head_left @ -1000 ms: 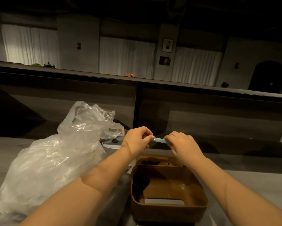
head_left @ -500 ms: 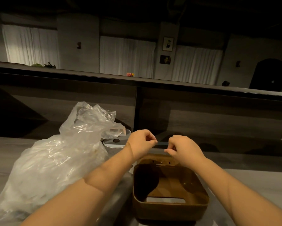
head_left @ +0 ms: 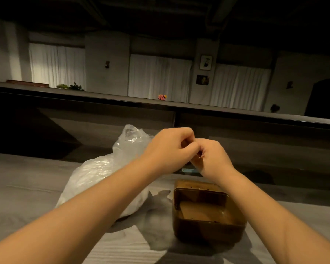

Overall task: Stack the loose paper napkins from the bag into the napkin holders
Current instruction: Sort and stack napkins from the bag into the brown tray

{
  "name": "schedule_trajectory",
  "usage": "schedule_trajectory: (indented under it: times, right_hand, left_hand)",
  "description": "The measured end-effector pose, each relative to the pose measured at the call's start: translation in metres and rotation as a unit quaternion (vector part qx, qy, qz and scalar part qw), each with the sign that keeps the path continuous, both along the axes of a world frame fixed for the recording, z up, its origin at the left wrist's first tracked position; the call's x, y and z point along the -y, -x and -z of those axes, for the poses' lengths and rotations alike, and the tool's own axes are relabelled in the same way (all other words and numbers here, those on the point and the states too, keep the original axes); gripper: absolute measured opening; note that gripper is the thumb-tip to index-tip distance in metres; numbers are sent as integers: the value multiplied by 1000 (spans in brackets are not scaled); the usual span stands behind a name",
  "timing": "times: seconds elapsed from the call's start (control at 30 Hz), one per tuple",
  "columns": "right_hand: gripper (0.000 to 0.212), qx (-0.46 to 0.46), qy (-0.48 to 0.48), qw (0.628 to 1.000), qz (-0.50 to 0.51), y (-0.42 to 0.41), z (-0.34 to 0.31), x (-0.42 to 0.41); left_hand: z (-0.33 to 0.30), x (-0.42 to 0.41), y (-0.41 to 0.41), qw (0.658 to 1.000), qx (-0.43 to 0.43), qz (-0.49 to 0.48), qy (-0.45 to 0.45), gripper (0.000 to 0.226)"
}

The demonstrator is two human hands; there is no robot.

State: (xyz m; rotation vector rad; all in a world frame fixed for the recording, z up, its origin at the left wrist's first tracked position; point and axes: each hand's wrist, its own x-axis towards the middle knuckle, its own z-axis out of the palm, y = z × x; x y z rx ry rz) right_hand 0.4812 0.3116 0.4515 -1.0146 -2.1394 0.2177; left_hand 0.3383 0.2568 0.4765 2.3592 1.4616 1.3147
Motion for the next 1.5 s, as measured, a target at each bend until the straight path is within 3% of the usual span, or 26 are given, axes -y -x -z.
schedule_trajectory:
  times: [0.1, 0.17, 0.3, 0.37, 0.43, 0.5, 0.6, 0.67, 0.83, 0.9, 1.0, 1.1, 1.2, 1.27, 1.4, 1.5]
  right_hand:
    - [26, 25, -10, 999, -23, 22, -8, 6]
    - [43, 59, 14, 997, -53, 37, -8, 3]
    - [93, 56, 51, 995, -57, 74, -2, -9]
    - [80, 31, 50, 998, -22, 89, 0, -18]
    - [30, 50, 15, 999, -7, 99, 0, -21]
    - [7, 50, -38, 997, -50, 102, -1, -15]
    - [7, 30, -60, 976, -206, 99, -4, 4]
    - [13, 74, -5, 963, -258, 92, -3, 16]
    - [36, 232, 191, 935, -189, 77, 11, 29]
    - [44, 252, 151, 947, -127, 77, 12, 26]
    - [39, 352, -14, 934, -59, 88, 7, 24]
    - [35, 335, -84, 936, -62, 103, 1, 29]
    - [32, 329, -151, 927, -99, 112, -9, 36]
    - [31, 309, -168, 925, -144, 114, -14, 42]
    - [38, 387, -152, 900, -127, 111, -12, 41]
    - [50, 466, -179, 857, -123, 103, -8, 27]
  left_hand:
    - [-16, 19, 30, 998, -46, -17, -37, 9]
    - [-17, 19, 51, 990, -115, -75, -38, 8]
    - [-5, 12, 90, 925, -300, -233, -28, 60]
    - [-3, 14, 104, 905, -329, -268, -22, 81]
    - [-2, 15, 117, 892, -345, -291, -10, 93]
    - [-5, 20, 128, 904, -321, -282, -4, 84]
    - [-4, 33, 148, 913, -346, -190, -99, 15]
    - [1, 44, 169, 891, -398, -137, -168, 18]
    - [22, 70, 226, 848, -504, -78, -142, 15]
    - [26, 77, 242, 842, -520, -108, -96, 16]
    - [23, 90, 235, 822, -530, -198, 64, 26]
    - [18, 99, 208, 797, -523, -270, 131, 39]
    - [8, 102, 165, 862, -450, -233, -14, 35]
    - [5, 92, 144, 912, -368, -170, -59, 32]
    - [31, 60, 129, 947, -298, -106, 48, 31]
    - [54, 42, 137, 928, -328, -102, 145, 52]
